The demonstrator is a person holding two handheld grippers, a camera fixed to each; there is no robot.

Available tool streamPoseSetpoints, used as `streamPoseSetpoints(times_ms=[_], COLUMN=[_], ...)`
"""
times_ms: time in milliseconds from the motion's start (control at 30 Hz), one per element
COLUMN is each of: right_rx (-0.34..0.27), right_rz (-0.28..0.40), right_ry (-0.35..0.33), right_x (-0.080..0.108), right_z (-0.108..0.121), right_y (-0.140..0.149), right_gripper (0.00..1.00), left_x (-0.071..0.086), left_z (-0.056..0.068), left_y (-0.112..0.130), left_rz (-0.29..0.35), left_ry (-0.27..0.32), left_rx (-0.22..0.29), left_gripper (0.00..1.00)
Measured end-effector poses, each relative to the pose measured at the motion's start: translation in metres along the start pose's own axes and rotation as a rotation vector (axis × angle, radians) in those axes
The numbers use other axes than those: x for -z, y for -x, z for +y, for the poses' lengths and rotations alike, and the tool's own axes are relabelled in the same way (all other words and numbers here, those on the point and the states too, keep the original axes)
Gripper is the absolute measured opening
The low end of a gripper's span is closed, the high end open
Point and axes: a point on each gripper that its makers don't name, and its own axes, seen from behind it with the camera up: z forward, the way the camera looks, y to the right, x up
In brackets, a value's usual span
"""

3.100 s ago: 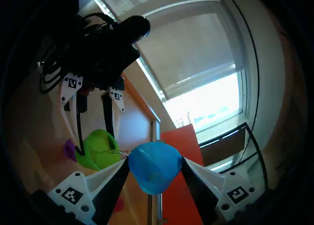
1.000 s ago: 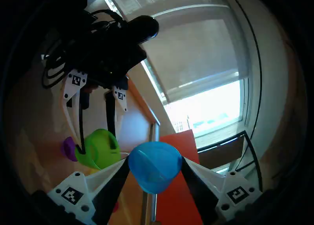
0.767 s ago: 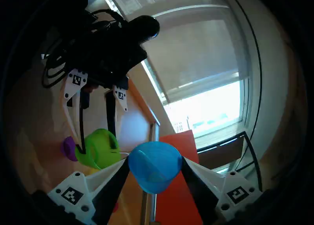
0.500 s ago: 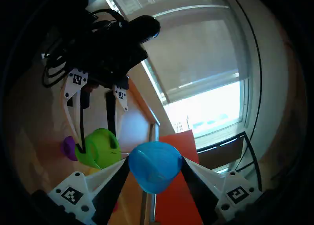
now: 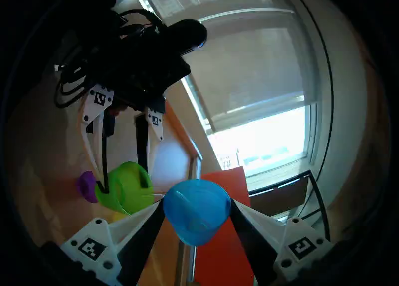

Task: Pour water

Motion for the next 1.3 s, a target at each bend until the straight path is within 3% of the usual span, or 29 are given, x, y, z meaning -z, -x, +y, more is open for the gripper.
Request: streamPoseSetpoints(times_ms=[1300], right_rx=[0.034], right_rz=[0.001], right_ry=[0.006], right_x=[0.0004], right_z=[0.0022], right_y=[0.0003], right_gripper=[0.91], left_x=[0.0000], left_z=[-0.0003], left_y=[0.0004], left_rz=[0.000], left_ry=[-0.001], left_rx=[-0.004], left_gripper=[0.85])
